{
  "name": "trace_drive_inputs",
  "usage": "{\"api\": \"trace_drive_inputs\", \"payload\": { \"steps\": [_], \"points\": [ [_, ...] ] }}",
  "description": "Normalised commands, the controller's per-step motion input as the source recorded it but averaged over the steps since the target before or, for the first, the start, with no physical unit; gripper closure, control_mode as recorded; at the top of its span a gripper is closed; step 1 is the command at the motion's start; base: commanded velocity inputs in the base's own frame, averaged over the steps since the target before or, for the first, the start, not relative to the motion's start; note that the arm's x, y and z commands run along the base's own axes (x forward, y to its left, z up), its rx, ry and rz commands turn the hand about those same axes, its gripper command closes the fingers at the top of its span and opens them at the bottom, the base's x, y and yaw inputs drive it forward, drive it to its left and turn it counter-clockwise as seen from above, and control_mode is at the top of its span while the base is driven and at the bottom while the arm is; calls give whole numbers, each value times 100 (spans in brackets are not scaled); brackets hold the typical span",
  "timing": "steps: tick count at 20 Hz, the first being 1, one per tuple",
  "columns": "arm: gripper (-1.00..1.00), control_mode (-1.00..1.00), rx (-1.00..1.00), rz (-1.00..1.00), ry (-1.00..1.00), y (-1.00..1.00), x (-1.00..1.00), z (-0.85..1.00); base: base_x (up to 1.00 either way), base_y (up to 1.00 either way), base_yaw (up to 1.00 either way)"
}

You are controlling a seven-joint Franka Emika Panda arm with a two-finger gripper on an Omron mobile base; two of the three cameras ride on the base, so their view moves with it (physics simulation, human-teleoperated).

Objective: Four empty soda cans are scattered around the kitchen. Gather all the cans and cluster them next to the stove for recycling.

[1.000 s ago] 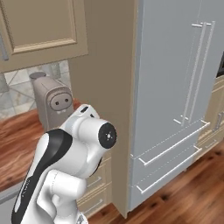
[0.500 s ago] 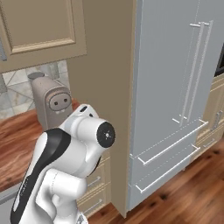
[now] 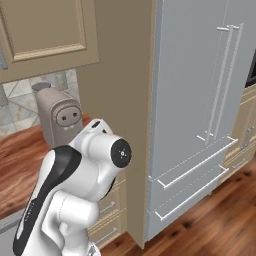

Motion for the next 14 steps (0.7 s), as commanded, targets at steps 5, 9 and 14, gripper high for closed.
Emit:
{"api": "trace_drive_inputs", "payload": {
  "steps": [5, 9, 14],
  "points": [
    [-100, -100, 0, -6, 3, 10, 22, -19, 0, 0, 0],
    [-100, -100, 0, -8, 6, 8, 24, -23, 0, 0, 0],
    [-100, -100, 0, -9, 8, 10, 20, -22, 0, 0, 0]
  ]
}}
